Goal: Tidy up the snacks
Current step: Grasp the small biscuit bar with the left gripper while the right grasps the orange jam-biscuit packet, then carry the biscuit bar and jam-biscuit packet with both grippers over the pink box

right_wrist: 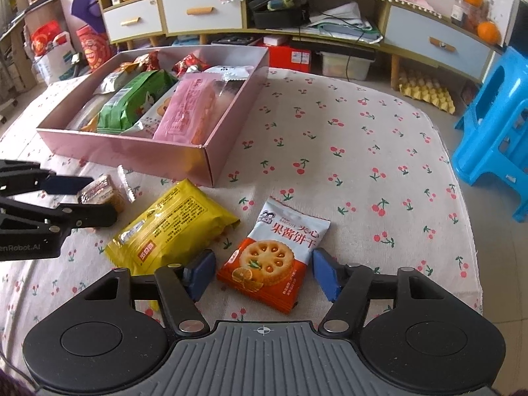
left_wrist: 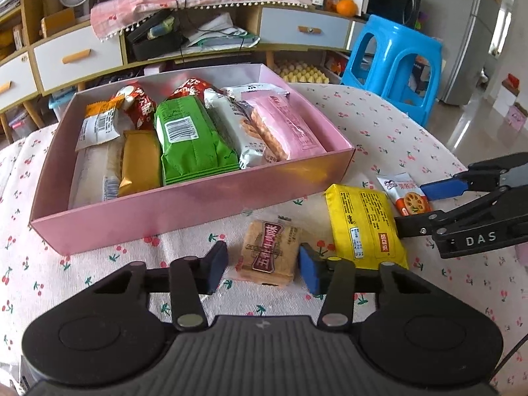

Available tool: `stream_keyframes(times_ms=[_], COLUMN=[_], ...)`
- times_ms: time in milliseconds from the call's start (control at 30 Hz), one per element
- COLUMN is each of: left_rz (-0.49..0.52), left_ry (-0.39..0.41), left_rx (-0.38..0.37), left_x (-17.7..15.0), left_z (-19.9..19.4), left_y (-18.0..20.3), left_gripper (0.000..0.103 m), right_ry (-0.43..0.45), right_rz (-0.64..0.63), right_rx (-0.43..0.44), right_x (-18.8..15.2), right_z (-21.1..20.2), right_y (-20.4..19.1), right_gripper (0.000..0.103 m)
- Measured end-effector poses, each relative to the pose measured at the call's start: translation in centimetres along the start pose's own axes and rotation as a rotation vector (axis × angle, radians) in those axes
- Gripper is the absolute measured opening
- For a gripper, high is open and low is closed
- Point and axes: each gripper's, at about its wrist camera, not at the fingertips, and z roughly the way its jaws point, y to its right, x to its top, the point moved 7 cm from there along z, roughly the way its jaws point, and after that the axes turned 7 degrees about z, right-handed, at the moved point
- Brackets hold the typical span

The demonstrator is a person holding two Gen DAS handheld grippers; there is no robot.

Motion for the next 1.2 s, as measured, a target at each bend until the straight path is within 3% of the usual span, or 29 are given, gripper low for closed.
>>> stream_keyframes(times_ms=[33, 233, 600, 867, 1200], left_rz=[-0.011, -0.093, -0.159, -0.180, -0.217], left_ry=[-0.004, -0.031, -0.060, -0.023, 0.045], left_rx=[-0.002, -0.013, -0.064, -0.078, -0.066], left_x=[0.0, -0.1, -0.6, -0.3, 0.5], left_z=[-0.1, -0.5, -1.9, -3.8, -5.5], left_y=[-0.1, -0.7, -1.3, -2.0, -3.6], left_gripper=[0.036, 0.032, 0.032, 0.032, 0.032], right_ry=[0.002, -0.007, -0.022, -0.033, 0.010], right_rz=[0.006, 0.041, 0.105, 0.193, 0.206], right_rx=[-0.001, -0.016, 0.023, 0.052, 0.104], right_x=[0.1, 0.7, 1.3, 1.7, 2.9], right_z=[0.0, 0.1, -0.7, -1.6, -3.1], right_y=[0.0, -0.1, -0.2, 0.6, -1.0], right_gripper=[0.048, 0.040, 0.038, 0.038, 0.038])
